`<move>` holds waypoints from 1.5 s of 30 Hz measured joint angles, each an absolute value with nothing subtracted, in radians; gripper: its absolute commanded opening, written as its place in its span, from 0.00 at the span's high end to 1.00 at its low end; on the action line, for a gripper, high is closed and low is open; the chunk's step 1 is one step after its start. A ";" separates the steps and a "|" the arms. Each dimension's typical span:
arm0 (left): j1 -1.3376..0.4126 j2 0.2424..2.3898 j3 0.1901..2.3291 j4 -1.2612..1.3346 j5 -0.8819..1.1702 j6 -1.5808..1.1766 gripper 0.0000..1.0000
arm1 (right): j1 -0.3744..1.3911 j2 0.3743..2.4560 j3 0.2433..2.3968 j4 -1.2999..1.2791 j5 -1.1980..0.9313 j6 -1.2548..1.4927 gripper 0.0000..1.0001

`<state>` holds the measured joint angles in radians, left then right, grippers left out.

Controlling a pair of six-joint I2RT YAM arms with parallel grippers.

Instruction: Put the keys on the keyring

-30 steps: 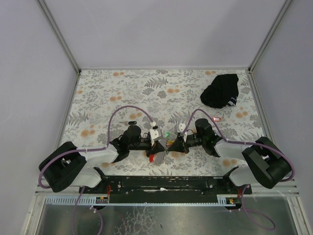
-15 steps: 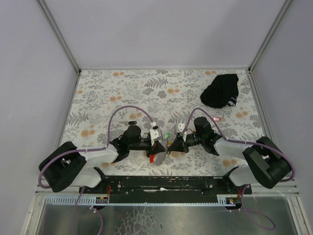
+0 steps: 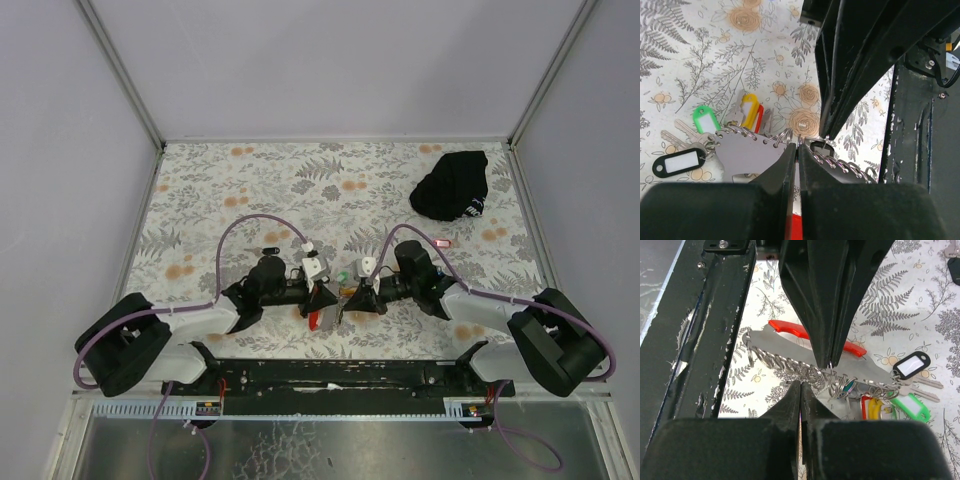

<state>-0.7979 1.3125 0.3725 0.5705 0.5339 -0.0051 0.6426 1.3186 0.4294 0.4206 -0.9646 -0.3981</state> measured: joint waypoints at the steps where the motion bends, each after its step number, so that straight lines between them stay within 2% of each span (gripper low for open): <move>1: -0.798 1.304 0.370 0.574 0.531 -0.009 1.00 | 0.644 1.319 0.429 0.414 -0.960 -0.402 1.00; 16: -0.798 1.218 0.321 0.591 0.564 0.028 1.00 | 0.633 1.193 0.397 0.454 -0.881 -0.381 1.00; 45: -0.798 1.282 0.321 0.598 0.585 0.050 1.00 | 0.619 1.354 0.394 0.547 -0.937 -0.335 1.00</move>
